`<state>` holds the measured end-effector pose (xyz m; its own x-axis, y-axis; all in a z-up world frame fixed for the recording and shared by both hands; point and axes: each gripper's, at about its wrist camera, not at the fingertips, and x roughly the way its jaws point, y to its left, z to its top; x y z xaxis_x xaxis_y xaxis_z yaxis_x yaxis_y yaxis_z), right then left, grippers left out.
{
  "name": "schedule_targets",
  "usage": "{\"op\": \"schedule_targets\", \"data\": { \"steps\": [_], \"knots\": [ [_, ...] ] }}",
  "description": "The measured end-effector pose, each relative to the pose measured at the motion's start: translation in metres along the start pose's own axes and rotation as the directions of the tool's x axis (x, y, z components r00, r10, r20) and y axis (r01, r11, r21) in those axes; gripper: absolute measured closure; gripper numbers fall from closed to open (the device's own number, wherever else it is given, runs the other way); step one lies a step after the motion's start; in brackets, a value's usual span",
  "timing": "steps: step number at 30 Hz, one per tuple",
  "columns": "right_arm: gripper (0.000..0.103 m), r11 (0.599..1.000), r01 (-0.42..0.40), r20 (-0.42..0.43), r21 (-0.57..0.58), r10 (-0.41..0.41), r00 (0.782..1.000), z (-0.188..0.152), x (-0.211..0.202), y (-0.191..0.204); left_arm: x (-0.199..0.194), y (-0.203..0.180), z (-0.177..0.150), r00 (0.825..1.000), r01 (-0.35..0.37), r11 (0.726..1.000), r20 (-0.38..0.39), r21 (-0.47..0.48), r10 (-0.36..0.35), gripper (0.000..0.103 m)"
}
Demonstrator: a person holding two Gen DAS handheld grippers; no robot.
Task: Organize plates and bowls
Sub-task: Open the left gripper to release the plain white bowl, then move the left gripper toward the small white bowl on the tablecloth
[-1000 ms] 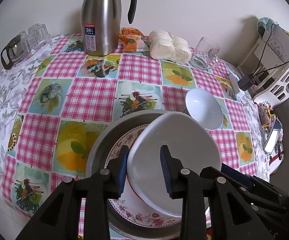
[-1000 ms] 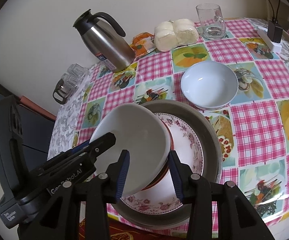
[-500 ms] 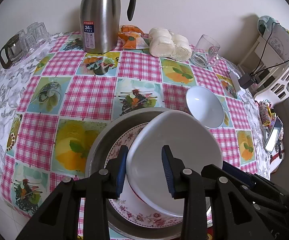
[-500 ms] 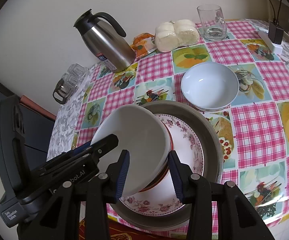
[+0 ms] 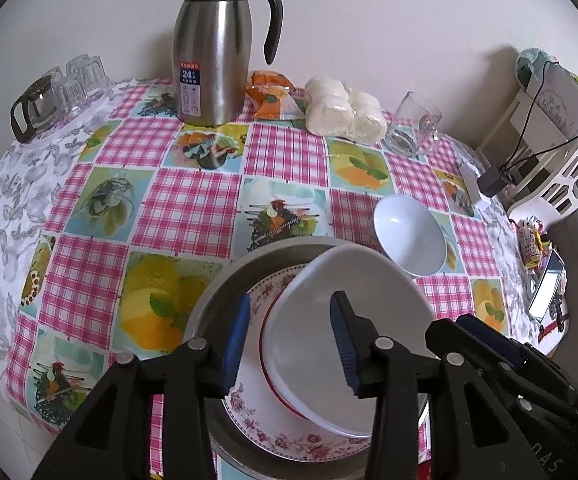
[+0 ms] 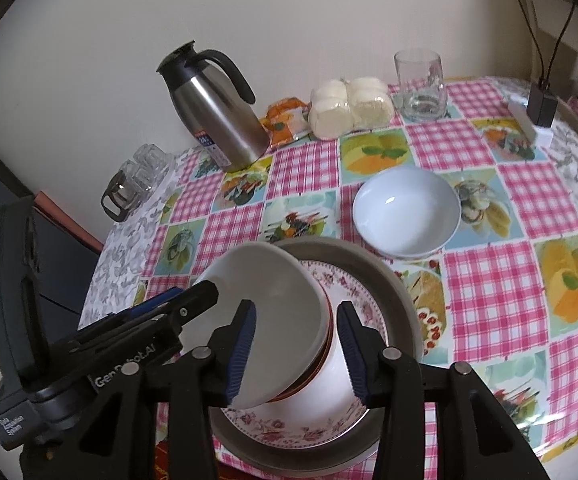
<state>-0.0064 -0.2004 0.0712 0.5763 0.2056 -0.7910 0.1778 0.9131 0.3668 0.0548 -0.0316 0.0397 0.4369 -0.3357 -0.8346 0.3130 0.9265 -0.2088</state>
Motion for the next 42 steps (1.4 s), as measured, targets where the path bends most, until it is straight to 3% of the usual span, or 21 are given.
{"op": "schedule_targets", "data": {
  "steps": [4,8,13,18,22,26,27,28,34,42],
  "knots": [
    [0.046,1.0,0.014,0.022,-0.008,-0.014,1.0,0.001,-0.004,0.001,-0.008,-0.001,0.002,0.999,-0.01,1.0,0.032,-0.001,0.01,0.055],
    [0.031,0.999,0.042,0.053,-0.007,-0.042,0.998,0.002,-0.008,-0.001,-0.016,0.004,0.004,0.997,-0.034,0.999,0.073,-0.022,0.036,0.055],
    [0.02,0.998,0.06,0.067,-0.005,-0.059,0.996,0.003,-0.008,-0.003,-0.025,0.015,0.008,0.992,-0.052,0.996,0.115,-0.066,0.06,0.041],
    [0.013,0.996,0.083,0.079,-0.022,-0.081,0.994,0.003,-0.008,-0.002,-0.027,0.025,0.009,0.988,-0.075,0.991,0.127,-0.108,0.089,0.038],
    [0.009,0.996,0.088,0.084,-0.022,-0.086,0.993,0.003,-0.007,-0.003,-0.026,0.029,0.009,0.985,-0.106,0.987,0.125,-0.121,0.121,0.027],
    [0.004,0.995,0.095,0.096,-0.022,-0.093,0.991,0.003,-0.007,-0.004,-0.024,0.032,0.009,0.981,-0.127,0.983,0.127,-0.132,0.144,0.024],
    [0.0,0.995,0.098,0.1,-0.023,-0.095,0.99,0.004,-0.008,-0.004,-0.024,0.033,0.009,0.98,-0.134,0.982,0.131,-0.135,0.152,0.016],
    [0.0,0.995,0.101,0.105,-0.024,-0.098,0.99,0.004,-0.008,-0.004,-0.025,0.034,0.009,0.977,-0.144,0.98,0.14,-0.138,0.163,0.008],
    [0.0,0.994,0.101,0.135,-0.032,-0.095,0.986,0.004,-0.011,-0.004,-0.031,0.039,0.01,0.961,-0.166,0.973,0.196,-0.159,0.196,0.002],
    [0.0,0.995,0.097,0.152,-0.03,-0.091,0.984,0.005,-0.013,-0.006,-0.028,0.045,0.012,0.967,-0.13,0.975,0.196,-0.179,0.165,0.001]
  ]
}}
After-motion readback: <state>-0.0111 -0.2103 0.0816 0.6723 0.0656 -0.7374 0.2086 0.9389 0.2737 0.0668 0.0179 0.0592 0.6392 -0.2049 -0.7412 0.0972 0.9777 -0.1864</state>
